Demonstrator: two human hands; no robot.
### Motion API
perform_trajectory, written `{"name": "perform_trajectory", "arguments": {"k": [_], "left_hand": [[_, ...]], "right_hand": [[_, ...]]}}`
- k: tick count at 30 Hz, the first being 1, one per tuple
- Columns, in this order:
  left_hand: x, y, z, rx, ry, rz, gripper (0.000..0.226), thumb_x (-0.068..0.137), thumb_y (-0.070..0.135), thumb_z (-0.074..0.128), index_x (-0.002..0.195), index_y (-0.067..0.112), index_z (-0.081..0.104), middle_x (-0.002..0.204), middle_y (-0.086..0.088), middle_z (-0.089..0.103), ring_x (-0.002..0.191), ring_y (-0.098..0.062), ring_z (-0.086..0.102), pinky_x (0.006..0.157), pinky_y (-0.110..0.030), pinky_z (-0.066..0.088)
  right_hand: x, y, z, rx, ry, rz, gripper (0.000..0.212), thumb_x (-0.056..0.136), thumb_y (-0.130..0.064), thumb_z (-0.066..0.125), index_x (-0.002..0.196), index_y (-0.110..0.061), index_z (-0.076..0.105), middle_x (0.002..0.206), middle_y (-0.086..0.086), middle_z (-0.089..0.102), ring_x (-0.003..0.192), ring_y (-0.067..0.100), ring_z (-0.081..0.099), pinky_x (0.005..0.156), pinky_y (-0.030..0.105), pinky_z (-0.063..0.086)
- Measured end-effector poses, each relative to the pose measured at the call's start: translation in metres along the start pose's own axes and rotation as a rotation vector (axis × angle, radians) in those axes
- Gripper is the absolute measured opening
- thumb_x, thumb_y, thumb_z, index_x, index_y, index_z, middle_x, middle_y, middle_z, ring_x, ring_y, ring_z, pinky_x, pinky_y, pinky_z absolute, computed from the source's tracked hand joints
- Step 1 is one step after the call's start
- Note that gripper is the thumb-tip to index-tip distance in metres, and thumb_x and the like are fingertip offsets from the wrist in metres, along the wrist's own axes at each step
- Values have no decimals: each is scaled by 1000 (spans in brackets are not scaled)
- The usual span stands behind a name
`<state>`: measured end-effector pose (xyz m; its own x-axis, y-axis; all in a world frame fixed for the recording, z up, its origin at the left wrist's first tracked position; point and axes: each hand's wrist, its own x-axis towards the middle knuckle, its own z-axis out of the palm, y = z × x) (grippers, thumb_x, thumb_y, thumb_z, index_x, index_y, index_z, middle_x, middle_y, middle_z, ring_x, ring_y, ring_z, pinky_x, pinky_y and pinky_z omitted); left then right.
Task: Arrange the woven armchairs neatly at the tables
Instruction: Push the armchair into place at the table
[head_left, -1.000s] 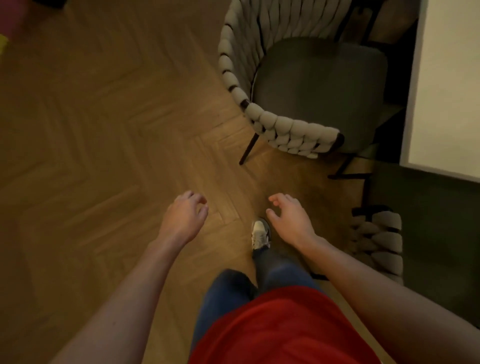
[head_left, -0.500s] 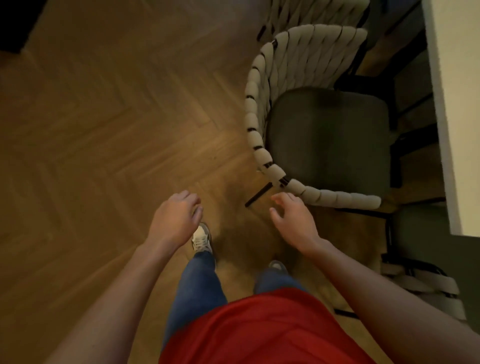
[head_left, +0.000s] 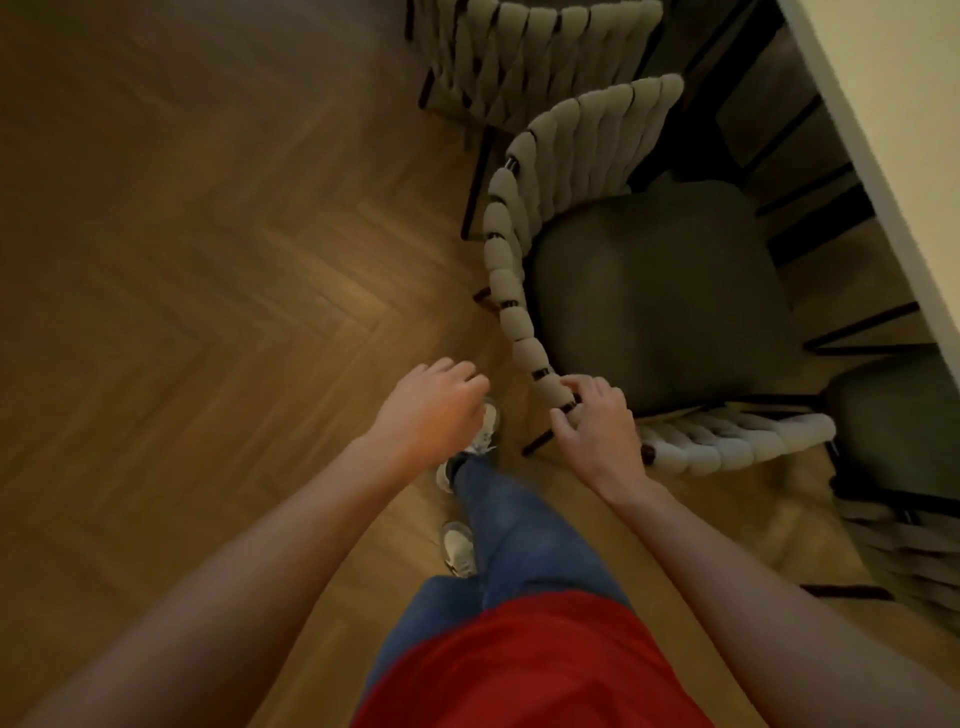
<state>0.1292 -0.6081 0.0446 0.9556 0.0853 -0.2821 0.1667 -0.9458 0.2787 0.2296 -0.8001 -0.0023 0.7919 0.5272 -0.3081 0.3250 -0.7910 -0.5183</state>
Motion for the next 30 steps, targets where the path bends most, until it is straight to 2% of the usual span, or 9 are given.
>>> {"name": "perform_trajectory", "arguments": {"k": [5, 10, 16, 18, 22, 27, 30], "left_hand": [[70, -40, -24, 115, -138, 105, 26, 102, 32, 41, 116, 18, 57, 119, -1, 56, 114, -21, 51, 91, -33, 37], [132, -69, -42, 190, -169, 260, 26, 101, 32, 41, 118, 18, 56, 120, -2, 55, 113, -23, 50, 91, -35, 39], [206, -93, -54, 304, -225, 554, 33, 100, 31, 45, 128, 17, 53, 130, -6, 52, 116, -24, 50, 94, -37, 41], [233, -99, -55, 391, -287, 661, 38, 99, 36, 45, 132, 18, 51, 134, -6, 50, 121, -25, 47, 102, -39, 37], [279, -114, -53, 505, -453, 841, 56, 95, 57, 46, 139, 23, 47, 139, -3, 48, 134, -25, 40, 119, -44, 16], [312, -136, -42, 572, -530, 1018, 71, 92, 70, 38, 148, 25, 37, 148, -1, 44, 141, -23, 34, 121, -44, 4], [321, -142, -35, 594, -508, 1069, 66, 96, 66, 36, 146, 24, 39, 148, -1, 43, 140, -23, 34, 121, -42, 6]], "right_hand": [[54, -19, 15, 96, -30, 79, 40, 92, -27, 60, 131, -19, 55, 125, 0, 56, 116, 19, 48, 98, 42, 45], [83, -30, 15, 125, -54, 190, 48, 92, -31, 60, 138, -21, 49, 131, -1, 53, 120, 19, 45, 101, 38, 43], [104, -35, 16, 235, -7, 396, 48, 93, -33, 60, 139, -23, 49, 132, -3, 51, 123, 18, 44, 102, 36, 41], [109, -37, 20, 244, 36, 470, 45, 94, -34, 59, 137, -22, 51, 131, -3, 52, 123, 19, 44, 101, 37, 41], [115, -51, 28, 147, 16, 631, 42, 98, -41, 52, 136, -23, 51, 131, -3, 51, 124, 21, 42, 101, 39, 36], [118, -80, 47, 156, -70, 765, 57, 97, -58, 44, 144, -26, 42, 141, -3, 48, 134, 19, 38, 111, 40, 30], [119, -86, 61, 163, -61, 783, 63, 96, -63, 39, 150, -29, 34, 144, -4, 46, 136, 20, 36, 114, 40, 24]]}}
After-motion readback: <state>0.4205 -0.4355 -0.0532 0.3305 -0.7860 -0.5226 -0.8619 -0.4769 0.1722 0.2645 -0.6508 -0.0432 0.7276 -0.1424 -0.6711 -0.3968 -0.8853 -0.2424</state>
